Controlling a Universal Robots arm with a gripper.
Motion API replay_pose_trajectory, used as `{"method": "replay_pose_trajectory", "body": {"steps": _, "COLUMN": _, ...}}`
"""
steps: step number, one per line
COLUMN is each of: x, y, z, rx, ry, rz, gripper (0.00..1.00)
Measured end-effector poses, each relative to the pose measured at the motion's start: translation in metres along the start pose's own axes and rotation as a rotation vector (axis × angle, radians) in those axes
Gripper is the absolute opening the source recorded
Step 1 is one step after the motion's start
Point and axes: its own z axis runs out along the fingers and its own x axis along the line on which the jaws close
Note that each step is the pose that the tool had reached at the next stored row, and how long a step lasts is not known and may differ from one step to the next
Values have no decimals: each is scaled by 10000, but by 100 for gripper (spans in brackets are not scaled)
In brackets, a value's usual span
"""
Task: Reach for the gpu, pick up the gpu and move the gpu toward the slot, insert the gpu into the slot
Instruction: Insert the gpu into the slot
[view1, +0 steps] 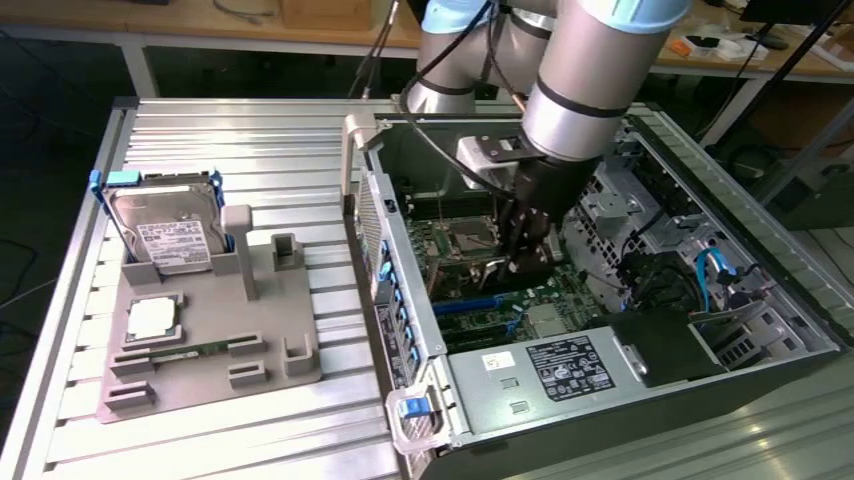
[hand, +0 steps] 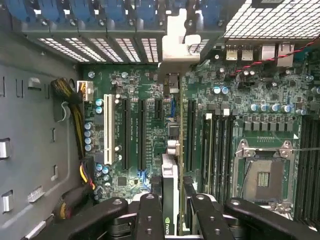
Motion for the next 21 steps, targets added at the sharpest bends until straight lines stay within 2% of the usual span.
{"method": "replay_pose_trajectory", "body": {"steps": 1, "x": -32, "y": 90, "z": 59, "rx": 158, "ry": 1, "rz": -30, "gripper": 27}}
{"method": "replay_pose_trajectory", "body": {"steps": 2, "x": -39, "y": 199, "z": 86, "rx": 217, "ry": 5, "rz": -28, "gripper": 27}}
{"method": "replay_pose_trajectory", "body": {"steps": 3, "x": -39, "y": 220, "z": 86, "rx": 213, "ry": -39, "rz": -28, "gripper": 27}}
{"method": "replay_pose_trajectory", "body": {"steps": 4, "x": -41, "y": 274, "z": 97, "rx": 212, "ry": -55, "rz": -27, "gripper": 27}}
{"method": "replay_pose_trajectory", "body": {"steps": 11, "x": -42, "y": 314, "z": 106, "rx": 212, "ry": -54, "rz": -28, "gripper": 27}}
{"method": "replay_pose_trajectory", "body": {"steps": 12, "x": -41, "y": 315, "z": 106, "rx": 203, "ry": -60, "rz": -27, "gripper": 27}}
{"method": "replay_pose_trajectory", "body": {"steps": 15, "x": -36, "y": 313, "z": 107, "rx": 121, "ry": -126, "rz": -28, "gripper": 27}}
{"method": "replay_pose_trajectory", "body": {"steps": 20, "x": -19, "y": 304, "z": 110, "rx": -110, "ry": -222, "rz": -14, "gripper": 27}}
{"method": "replay_pose_trajectory", "body": {"steps": 21, "x": -17, "y": 305, "z": 111, "rx": -115, "ry": -221, "rz": -10, "gripper": 27}}
